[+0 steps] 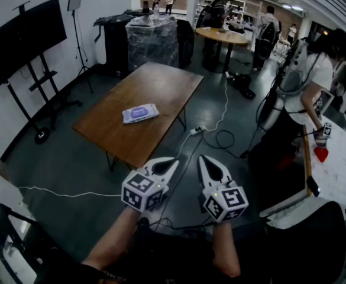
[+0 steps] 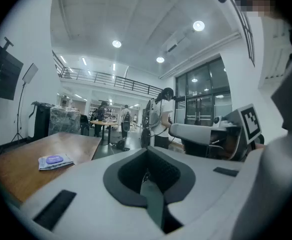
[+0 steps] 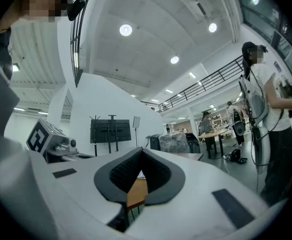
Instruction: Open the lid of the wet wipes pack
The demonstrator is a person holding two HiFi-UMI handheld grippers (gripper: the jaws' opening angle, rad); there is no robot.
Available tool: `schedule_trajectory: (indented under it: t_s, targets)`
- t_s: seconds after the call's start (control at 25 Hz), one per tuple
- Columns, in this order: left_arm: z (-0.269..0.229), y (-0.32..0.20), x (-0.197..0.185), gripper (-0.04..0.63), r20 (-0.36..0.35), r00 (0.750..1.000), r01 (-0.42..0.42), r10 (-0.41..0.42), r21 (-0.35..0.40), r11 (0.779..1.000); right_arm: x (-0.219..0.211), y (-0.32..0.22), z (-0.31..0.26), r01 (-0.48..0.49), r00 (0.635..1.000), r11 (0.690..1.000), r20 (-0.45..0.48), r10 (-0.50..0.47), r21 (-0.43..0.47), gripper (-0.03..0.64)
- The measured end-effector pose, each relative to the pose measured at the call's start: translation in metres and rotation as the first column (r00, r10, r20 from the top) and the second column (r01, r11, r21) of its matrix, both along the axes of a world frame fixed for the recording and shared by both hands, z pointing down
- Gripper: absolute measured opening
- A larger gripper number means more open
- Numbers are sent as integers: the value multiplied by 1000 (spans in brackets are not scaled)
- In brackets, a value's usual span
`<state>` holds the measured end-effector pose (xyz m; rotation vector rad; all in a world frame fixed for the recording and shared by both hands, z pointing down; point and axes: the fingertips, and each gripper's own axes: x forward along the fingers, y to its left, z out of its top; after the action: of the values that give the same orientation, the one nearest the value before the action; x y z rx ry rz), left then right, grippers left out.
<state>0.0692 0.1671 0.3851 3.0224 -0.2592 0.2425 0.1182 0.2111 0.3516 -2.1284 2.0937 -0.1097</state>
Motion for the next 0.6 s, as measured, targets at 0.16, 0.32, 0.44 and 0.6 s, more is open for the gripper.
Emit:
schedule_trajectory:
  t_s: [0.16, 0.32, 0.44, 0.6]
  targets:
    - [-5, 0, -2, -5, -4, 1000, 2, -2, 7, 1000, -2, -1, 1, 10, 1000, 1000, -5, -10, 18, 11]
    - [-5, -1, -6, -5, -1, 1000, 8, -8, 3, 1000, -6, -1, -5, 8, 1000, 1000, -5, -8, 6, 11]
    - [-5, -3, -7, -5, -3, 1000, 17, -17, 5, 1000, -6, -2, -2, 15, 1000, 1000, -5, -15, 2, 11]
    - [-2, -7, -12, -5, 1, 999, 38, -38, 8, 999, -9, -2, 3, 22, 1000, 1000, -2, -22, -15, 11]
